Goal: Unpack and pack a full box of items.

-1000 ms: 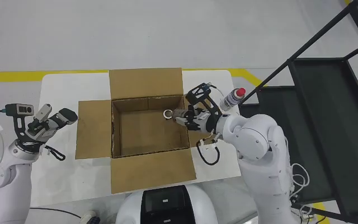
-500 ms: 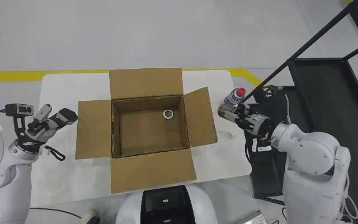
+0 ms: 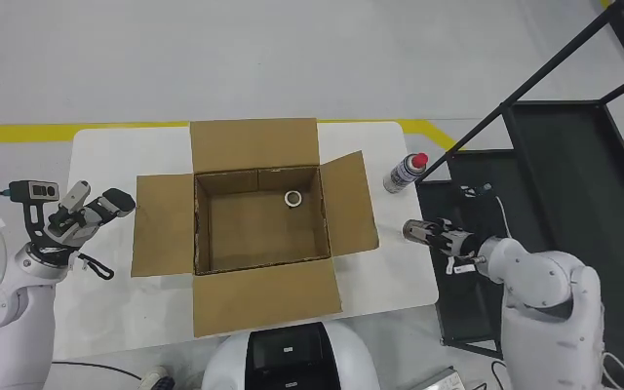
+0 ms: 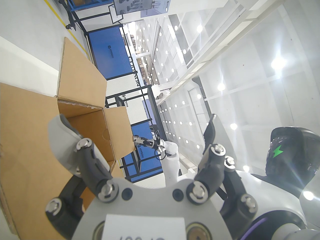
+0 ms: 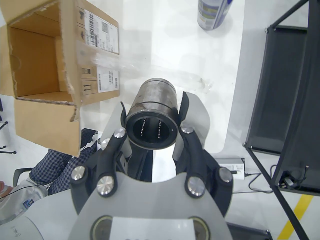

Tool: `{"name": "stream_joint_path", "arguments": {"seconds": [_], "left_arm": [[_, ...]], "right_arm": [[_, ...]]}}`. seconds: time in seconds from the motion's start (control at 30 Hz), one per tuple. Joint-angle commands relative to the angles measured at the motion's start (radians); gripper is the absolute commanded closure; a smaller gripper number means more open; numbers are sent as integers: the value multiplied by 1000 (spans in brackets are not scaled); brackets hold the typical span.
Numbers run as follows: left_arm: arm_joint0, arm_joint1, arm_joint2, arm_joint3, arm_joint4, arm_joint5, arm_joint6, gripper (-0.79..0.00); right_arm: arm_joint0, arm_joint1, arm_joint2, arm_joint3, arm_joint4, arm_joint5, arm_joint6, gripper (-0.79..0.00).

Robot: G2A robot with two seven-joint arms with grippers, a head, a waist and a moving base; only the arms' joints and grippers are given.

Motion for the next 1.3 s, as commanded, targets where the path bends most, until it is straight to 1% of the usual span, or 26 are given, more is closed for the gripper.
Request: {"name": "stream_joint_path", "arguments": {"seconds": [0.0,0.2,0.27,0.37,0.57,0.73,0.8,0.9,1.27], "left_arm": [[0,0,0,0,0,0,0,-785],[0,0,0,0,0,0,0,-785],[0,0,0,0,0,0,0,-785],[0,0,0,0,0,0,0,-785],[0,0,0,0,0,0,0,-785],[0,0,0,0,0,0,0,-785],[0,0,0,0,0,0,0,-785],[0,0,0,0,0,0,0,-785],[0,0,0,0,0,0,0,-785]], "right_arm": [[5,5,-12,31,-18,9,9,0],[35,16,-69,111,-140,82,9,0],[61,18,-97,146,-174,111,4,0],[109,21,-129,200,-169,156,16,0],[212,30,-205,297,-263,221,61,0],[276,35,-249,372,-358,268,48,0],[289,36,-262,394,-366,280,45,0],[288,39,-263,413,-354,282,44,0],[192,46,-225,430,-304,308,-14,0]]}}
